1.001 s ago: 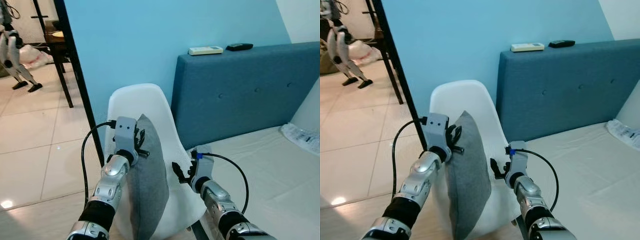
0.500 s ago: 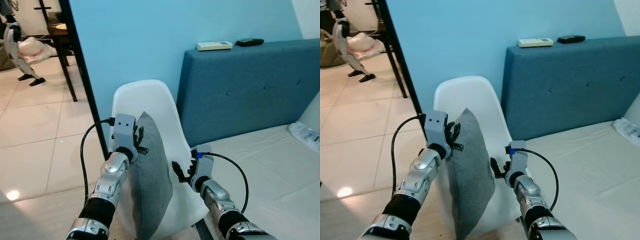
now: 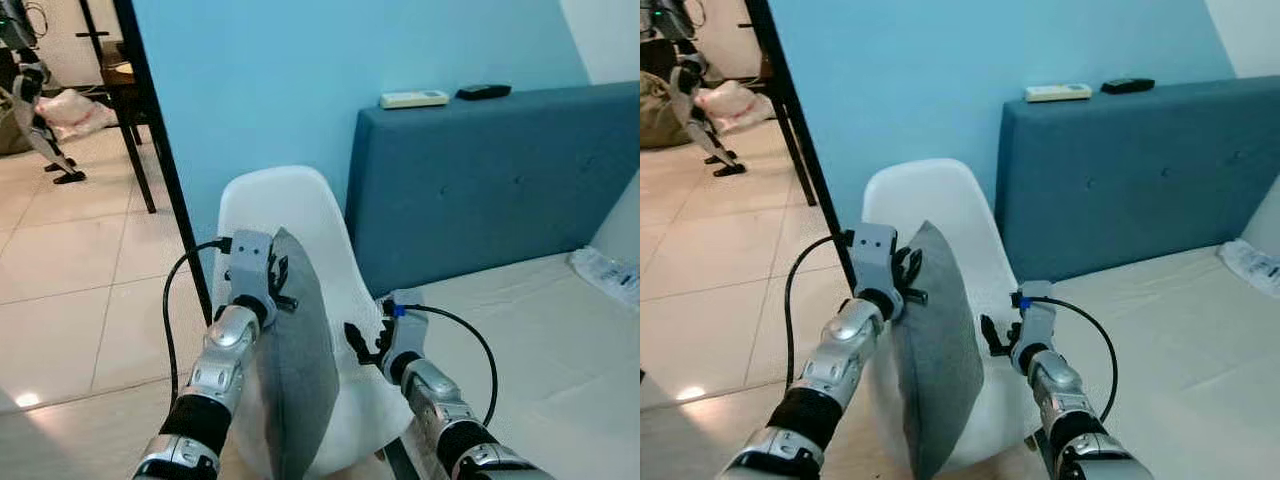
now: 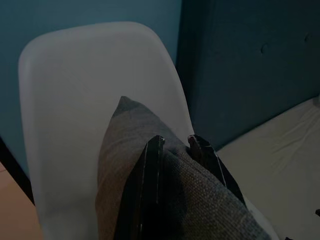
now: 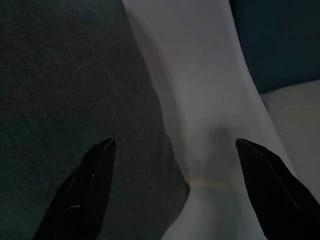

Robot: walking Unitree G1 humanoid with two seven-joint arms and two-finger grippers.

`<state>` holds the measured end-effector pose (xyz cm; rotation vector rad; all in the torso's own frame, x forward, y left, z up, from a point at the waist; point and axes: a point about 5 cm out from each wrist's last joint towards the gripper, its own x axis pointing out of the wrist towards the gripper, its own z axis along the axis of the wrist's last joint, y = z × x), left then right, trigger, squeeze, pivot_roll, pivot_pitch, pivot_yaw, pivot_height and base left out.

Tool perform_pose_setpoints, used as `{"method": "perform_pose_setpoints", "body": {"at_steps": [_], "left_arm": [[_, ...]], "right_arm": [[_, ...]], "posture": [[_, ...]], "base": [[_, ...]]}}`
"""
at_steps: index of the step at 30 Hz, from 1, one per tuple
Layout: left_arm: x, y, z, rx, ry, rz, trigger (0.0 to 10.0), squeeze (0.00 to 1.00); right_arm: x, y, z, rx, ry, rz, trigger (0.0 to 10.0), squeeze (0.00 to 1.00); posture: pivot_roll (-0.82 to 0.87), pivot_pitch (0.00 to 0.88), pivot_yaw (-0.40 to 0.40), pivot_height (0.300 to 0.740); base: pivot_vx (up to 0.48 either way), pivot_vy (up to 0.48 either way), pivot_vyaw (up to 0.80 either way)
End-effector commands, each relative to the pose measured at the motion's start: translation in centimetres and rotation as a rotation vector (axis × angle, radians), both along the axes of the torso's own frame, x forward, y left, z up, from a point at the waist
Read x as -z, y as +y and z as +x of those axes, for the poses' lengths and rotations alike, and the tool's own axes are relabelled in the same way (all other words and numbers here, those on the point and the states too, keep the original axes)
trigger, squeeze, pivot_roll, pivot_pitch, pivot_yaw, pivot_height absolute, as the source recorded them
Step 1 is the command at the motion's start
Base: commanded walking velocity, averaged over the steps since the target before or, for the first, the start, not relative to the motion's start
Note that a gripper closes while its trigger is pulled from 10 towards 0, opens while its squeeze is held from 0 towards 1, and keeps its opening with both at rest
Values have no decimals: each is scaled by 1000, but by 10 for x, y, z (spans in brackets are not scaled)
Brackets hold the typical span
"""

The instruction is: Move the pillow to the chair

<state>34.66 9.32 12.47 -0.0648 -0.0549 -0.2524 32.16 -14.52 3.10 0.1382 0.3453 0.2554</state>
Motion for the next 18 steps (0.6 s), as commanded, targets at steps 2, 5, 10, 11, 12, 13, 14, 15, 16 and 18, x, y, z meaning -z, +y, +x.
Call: {"method": "perform_pose_setpoints", "body": {"at_steps": [2, 5, 10, 11, 12, 13, 14, 15, 16, 18], "left_arm": [[2, -4, 0, 10, 14, 12, 10000, 0], [1, -4, 0, 11, 4, 4, 10000, 0], [1, -2, 0, 5, 3, 0, 10000, 0], [1, -2, 0, 5, 3, 0, 10000, 0], [1, -2, 0, 6, 3, 1, 10000, 0], [2, -3, -1, 10, 4, 1, 10000, 0], [2, -3, -1, 11, 4, 2, 10000, 0], [2, -4, -1, 12, 4, 2, 10000, 0], [2, -4, -1, 12, 5, 2, 10000, 0], [2, -4, -1, 12, 6, 2, 10000, 0]], "right_arm": [[2, 2, -1, -1, 9, 5, 10000, 0], [1, 2, -1, -3, 9, 5, 10000, 0], [1, 2, 0, -6, 7, 4, 10000, 0], [1, 2, 0, -6, 7, 4, 10000, 0], [1, 2, 0, -7, 7, 4, 10000, 0], [1, 2, -1, -8, 9, 2, 10000, 0], [2, 2, -1, -8, 9, 2, 10000, 0], [2, 2, -1, -9, 10, 1, 10000, 0], [2, 2, -1, -9, 10, 1, 10000, 0], [2, 2, -2, -10, 11, 0, 10000, 0]], "posture": [[-5, 0, -29, 740], [-4, 0, -30, 740], [-5, 0, -30, 740], [-5, 0, -30, 740], [-5, 0, -30, 740], [-6, 0, -31, 740], [-6, 0, -31, 740], [-6, 0, -32, 740], [-6, 0, -32, 740], [-6, 0, -33, 740]], "base": [[-480, 0, 0], [-480, 0, 0], [0, 0, 0], [0, 0, 0], [0, 0, 0], [0, 0, 0], [0, 0, 0], [0, 0, 0], [0, 0, 0], [0, 0, 0]]}}
